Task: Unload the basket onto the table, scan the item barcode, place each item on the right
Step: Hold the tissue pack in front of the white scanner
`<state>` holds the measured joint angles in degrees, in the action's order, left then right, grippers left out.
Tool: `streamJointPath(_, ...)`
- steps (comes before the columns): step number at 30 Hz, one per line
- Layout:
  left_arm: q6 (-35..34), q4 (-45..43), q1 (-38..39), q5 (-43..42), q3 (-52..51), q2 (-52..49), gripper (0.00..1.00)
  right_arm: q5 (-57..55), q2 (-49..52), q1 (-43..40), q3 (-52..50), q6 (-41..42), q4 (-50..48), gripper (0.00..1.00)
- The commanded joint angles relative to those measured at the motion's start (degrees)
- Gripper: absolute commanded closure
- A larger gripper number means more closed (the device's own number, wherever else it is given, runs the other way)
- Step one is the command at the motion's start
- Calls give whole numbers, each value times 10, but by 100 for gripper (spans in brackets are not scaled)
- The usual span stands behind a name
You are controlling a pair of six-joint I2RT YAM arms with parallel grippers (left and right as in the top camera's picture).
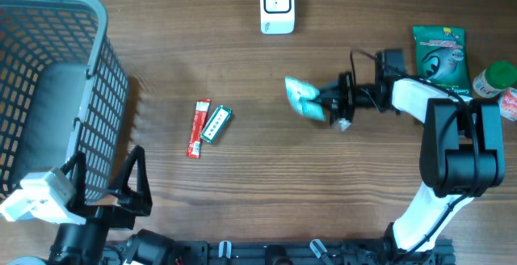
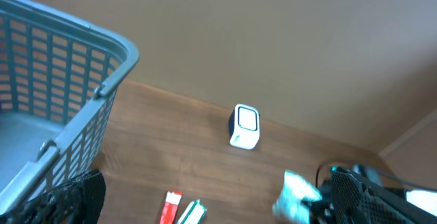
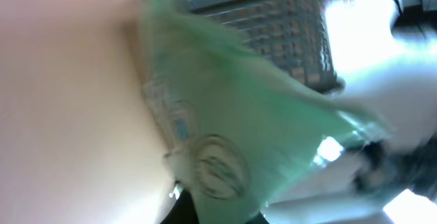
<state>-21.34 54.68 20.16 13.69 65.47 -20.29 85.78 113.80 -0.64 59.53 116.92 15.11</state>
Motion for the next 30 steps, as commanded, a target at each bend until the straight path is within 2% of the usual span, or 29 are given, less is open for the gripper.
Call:
streamJointPath(1, -3, 18, 2, 5, 5, 2, 0, 66, 3, 10, 6, 17, -305, 95)
streamJointPath(2, -3, 23, 2, 5, 5, 2, 0, 61, 3, 15, 6, 17, -402, 96)
streamJointPath(4, -3, 35, 2, 5, 5, 2, 0, -43, 3, 31, 6, 11, -646, 96)
streamJointPath(5, -3, 37, 2, 5, 5, 2, 0, -93, 3, 39, 6, 0, -717, 96)
streamJointPath(6, -3, 38, 2, 5, 5, 2, 0, -150, 3, 49, 6, -25, -778, 96)
streamJointPath(7, -3, 44, 2, 6, 5, 2, 0, -191, 3, 57, 6, -131, -801, 96)
streamJointPath(8, -1, 50, 2, 6, 5, 2, 0, -221, 3, 65, 6, -207, -784, 96)
streamJointPath(11, -1, 80, 2, 32, 5, 2, 0, -351, 3, 104, 6, -327, -612, 96)
streamJointPath(12, -1, 90, 2, 57, 5, 2, 0, -401, 3, 123, 6, -376, -598, 95)
streamJointPath(16, -1, 106, 2, 130, 1, 2, 0, -573, 11, 178, 76, -416, -468, 95)
streamJointPath(20, -1, 134, 2, 156, 1, 2, 0, -640, 73, 187, 225, -412, -372, 95)
streamJointPath(22, -1, 148, 2, 167, -2, 2, 0, -650, 122, 187, 301, -375, -328, 95)
streamJointPath(25, -1, 148, 2, 179, -13, 2, 0, -637, 191, 188, 376, -318, -318, 95)
streamJointPath(30, -1, 148, 2, 190, -21, 2, 0, -646, 205, 188, 380, -298, -290, 96)
